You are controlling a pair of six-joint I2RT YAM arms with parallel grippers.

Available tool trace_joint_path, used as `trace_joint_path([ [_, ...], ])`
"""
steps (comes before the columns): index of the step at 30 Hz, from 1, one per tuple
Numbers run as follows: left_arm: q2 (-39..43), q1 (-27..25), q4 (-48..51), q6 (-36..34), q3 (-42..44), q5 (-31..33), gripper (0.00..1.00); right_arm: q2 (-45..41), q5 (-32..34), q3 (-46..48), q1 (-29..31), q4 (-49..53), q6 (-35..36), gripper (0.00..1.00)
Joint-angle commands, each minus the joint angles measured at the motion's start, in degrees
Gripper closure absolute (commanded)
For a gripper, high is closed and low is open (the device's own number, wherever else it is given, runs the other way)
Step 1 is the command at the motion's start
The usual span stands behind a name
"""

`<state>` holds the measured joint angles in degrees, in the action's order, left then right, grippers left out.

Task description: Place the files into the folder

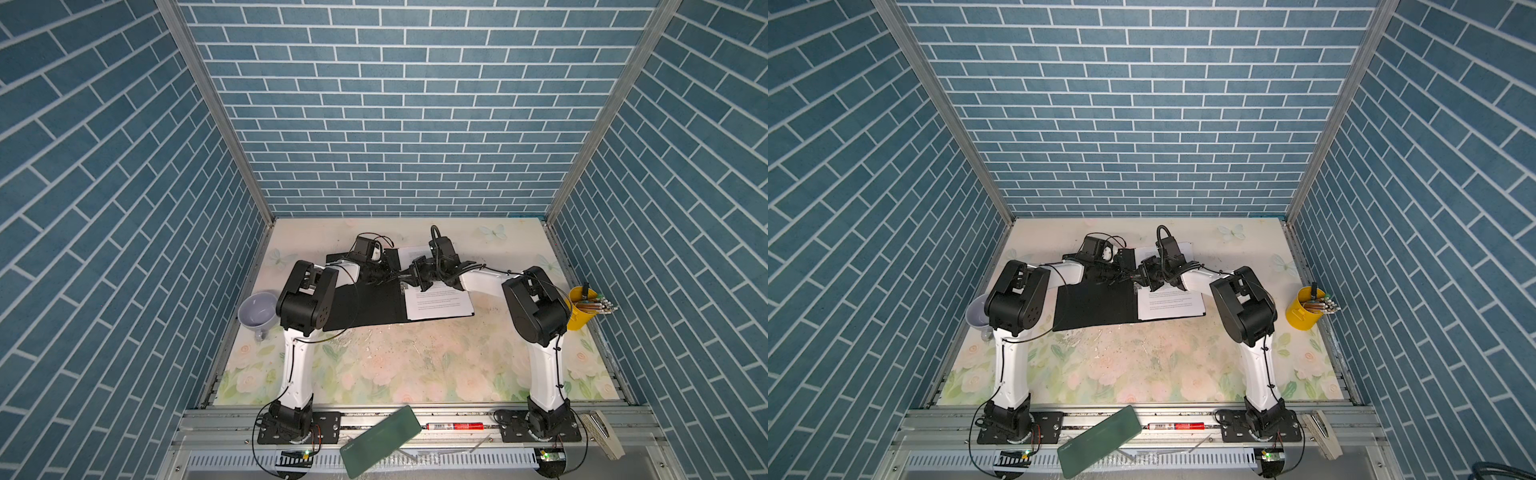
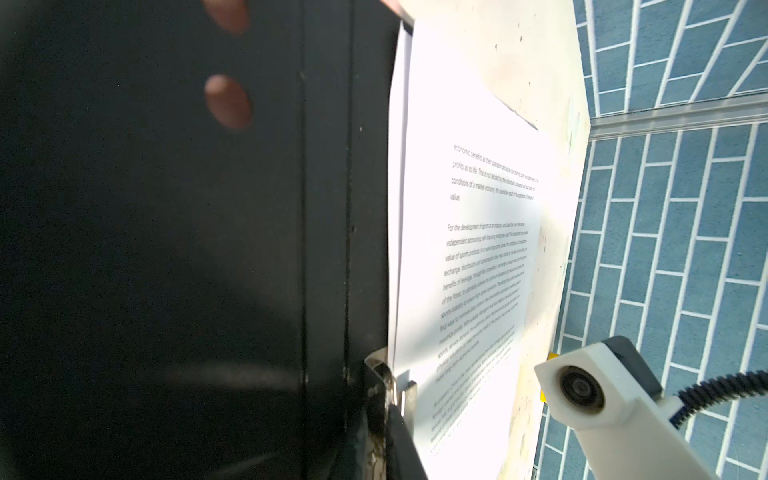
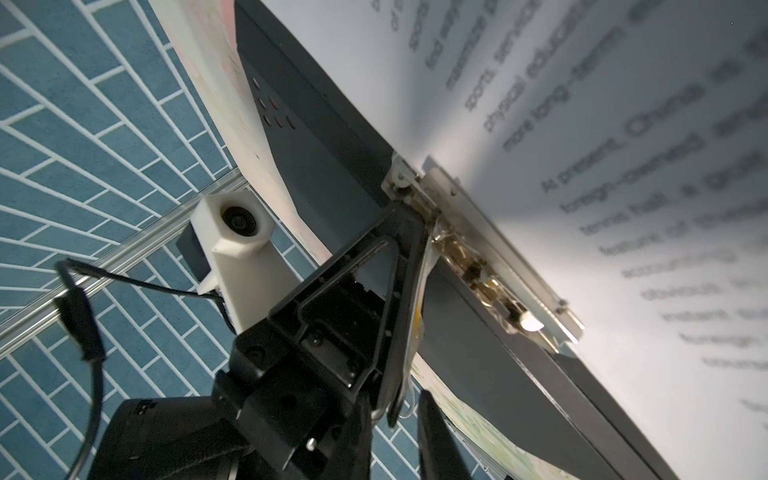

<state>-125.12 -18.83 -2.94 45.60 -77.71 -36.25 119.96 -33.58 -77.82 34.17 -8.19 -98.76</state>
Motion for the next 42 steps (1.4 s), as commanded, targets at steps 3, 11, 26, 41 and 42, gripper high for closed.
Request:
trace_joint_path([
  [3, -1.09, -0.33, 3.86, -0.24, 2.22, 1.27, 0.86, -0.97, 1.25, 0.61, -0.60, -0.19, -1.08, 0.78],
  [11, -1.08, -0.20, 3.71, -0.16, 2.42, 1.27, 0.86, 0.45, 0.67, -0.75, -0.59, -0.02, -1.04, 0.81],
  [26, -1.12, -0.19, 3.73, -0.16, 2.50, 1.53, 0.87, 1.06, -0.43, -0.84, -0.26, -0.04, -1.17, 0.82],
  [41, -1.09, -0.20, 3.85, -0.19, 2.62, 1.62, 0.87, 1.81, -0.69, -1.34, -0.14, -0.11, -1.28, 0.84],
  [42, -1.09, -0.24, 3.82, -0.21, 2.61, 1.62, 0.87, 1.85, -0.69, -1.36, -0.08, -0.10, -1.28, 0.84],
])
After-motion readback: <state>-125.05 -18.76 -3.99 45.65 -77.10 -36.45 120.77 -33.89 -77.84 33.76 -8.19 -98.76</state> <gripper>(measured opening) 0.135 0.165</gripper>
